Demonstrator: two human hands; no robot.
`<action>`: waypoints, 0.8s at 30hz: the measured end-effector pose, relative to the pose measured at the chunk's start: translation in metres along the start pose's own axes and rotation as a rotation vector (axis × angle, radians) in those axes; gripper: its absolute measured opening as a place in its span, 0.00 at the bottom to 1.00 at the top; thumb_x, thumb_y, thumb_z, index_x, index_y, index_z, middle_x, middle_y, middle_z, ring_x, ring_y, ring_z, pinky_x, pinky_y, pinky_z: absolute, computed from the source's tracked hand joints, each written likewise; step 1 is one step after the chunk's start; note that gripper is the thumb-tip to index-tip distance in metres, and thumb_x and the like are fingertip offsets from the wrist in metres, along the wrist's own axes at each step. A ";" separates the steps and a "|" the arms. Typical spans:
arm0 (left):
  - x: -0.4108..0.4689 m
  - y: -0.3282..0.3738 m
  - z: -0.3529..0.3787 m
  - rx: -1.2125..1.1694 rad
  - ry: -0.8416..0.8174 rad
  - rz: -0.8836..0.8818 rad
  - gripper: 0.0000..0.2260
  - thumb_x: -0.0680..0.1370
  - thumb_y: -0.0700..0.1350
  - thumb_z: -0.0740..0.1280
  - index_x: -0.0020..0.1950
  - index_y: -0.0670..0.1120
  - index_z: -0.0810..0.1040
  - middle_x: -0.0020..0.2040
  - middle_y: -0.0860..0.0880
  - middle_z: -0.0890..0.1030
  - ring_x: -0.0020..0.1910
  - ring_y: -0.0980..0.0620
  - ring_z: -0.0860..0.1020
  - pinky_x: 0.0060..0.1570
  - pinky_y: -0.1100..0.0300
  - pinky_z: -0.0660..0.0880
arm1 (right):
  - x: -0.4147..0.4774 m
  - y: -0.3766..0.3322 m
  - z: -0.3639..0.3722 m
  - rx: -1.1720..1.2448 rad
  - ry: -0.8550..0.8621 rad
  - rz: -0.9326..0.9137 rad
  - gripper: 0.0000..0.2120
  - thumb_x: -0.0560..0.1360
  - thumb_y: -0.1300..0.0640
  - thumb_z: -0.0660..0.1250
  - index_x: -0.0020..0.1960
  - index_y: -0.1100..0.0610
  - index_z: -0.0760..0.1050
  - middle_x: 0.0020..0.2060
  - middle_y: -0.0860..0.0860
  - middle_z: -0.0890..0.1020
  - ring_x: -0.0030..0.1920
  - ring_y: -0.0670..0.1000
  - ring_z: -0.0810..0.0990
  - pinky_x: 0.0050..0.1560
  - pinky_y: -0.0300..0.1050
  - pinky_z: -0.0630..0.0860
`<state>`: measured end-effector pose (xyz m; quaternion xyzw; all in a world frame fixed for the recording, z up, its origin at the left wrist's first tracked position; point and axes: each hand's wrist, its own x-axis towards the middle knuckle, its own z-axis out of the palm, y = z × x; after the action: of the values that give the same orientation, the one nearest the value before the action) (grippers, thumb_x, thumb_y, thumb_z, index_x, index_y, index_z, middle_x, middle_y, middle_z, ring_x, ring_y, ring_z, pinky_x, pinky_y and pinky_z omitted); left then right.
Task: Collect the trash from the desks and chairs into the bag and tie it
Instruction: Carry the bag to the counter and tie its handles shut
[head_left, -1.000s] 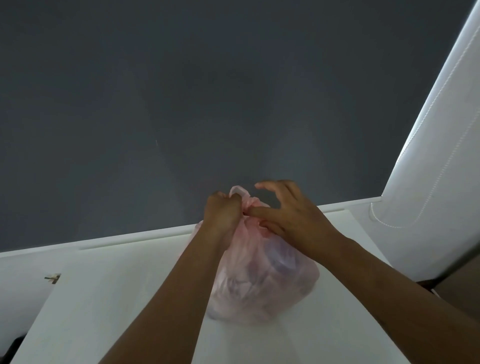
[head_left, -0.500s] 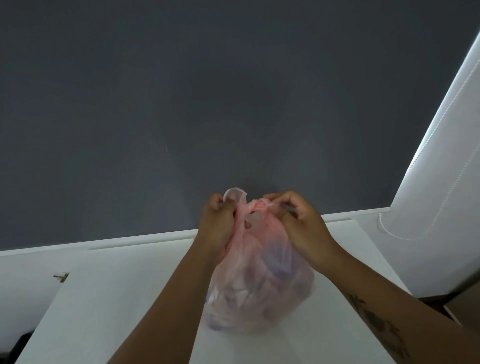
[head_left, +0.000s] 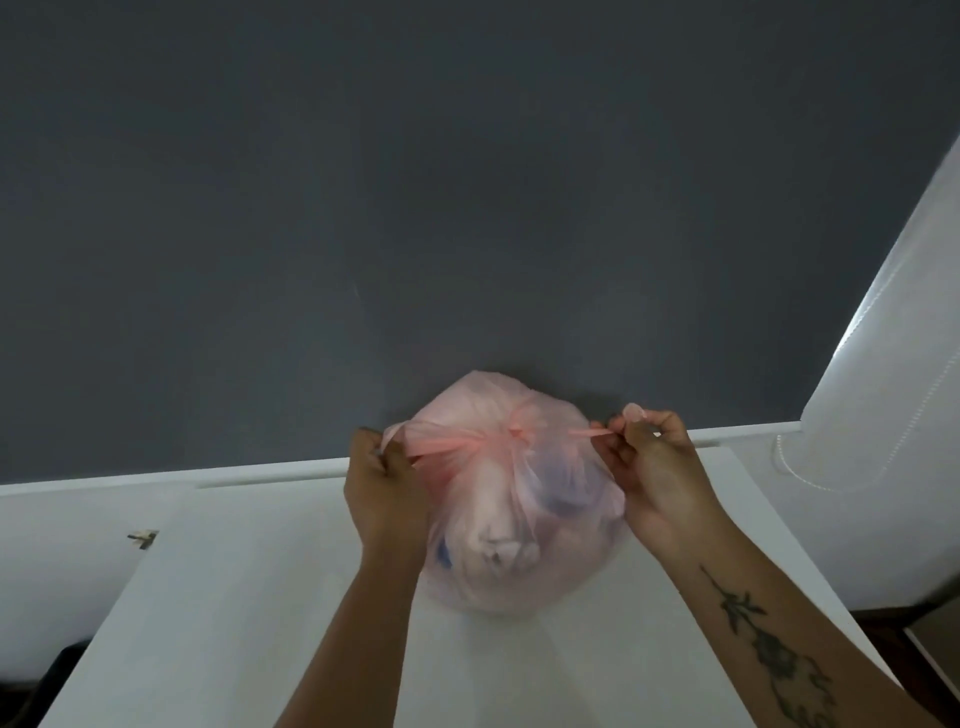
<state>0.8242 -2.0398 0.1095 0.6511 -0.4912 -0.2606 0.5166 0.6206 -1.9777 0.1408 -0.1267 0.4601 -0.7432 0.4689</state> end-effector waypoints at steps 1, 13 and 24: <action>-0.006 0.000 -0.001 -0.002 0.014 0.000 0.06 0.82 0.41 0.56 0.45 0.43 0.65 0.34 0.46 0.73 0.34 0.47 0.71 0.34 0.53 0.65 | -0.001 0.003 -0.001 -0.040 0.021 -0.023 0.06 0.81 0.60 0.60 0.45 0.56 0.70 0.36 0.52 0.78 0.40 0.52 0.79 0.47 0.45 0.79; -0.051 -0.009 0.005 0.076 -0.157 0.095 0.06 0.78 0.45 0.58 0.49 0.47 0.73 0.48 0.47 0.80 0.48 0.46 0.77 0.43 0.57 0.73 | -0.020 0.002 0.027 -2.025 -0.526 -0.684 0.34 0.70 0.31 0.61 0.72 0.40 0.60 0.72 0.48 0.64 0.70 0.59 0.62 0.69 0.56 0.63; -0.039 -0.041 0.008 0.220 -0.356 0.007 0.07 0.78 0.44 0.59 0.45 0.43 0.73 0.53 0.48 0.72 0.54 0.44 0.65 0.57 0.52 0.63 | -0.039 0.020 0.009 -2.174 -0.463 -0.674 0.17 0.77 0.43 0.57 0.61 0.51 0.69 0.53 0.54 0.77 0.50 0.58 0.77 0.41 0.46 0.64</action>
<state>0.8179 -2.0081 0.0622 0.6457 -0.6023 -0.3144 0.3484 0.6584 -1.9537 0.1397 -0.7116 0.7017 -0.0023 -0.0359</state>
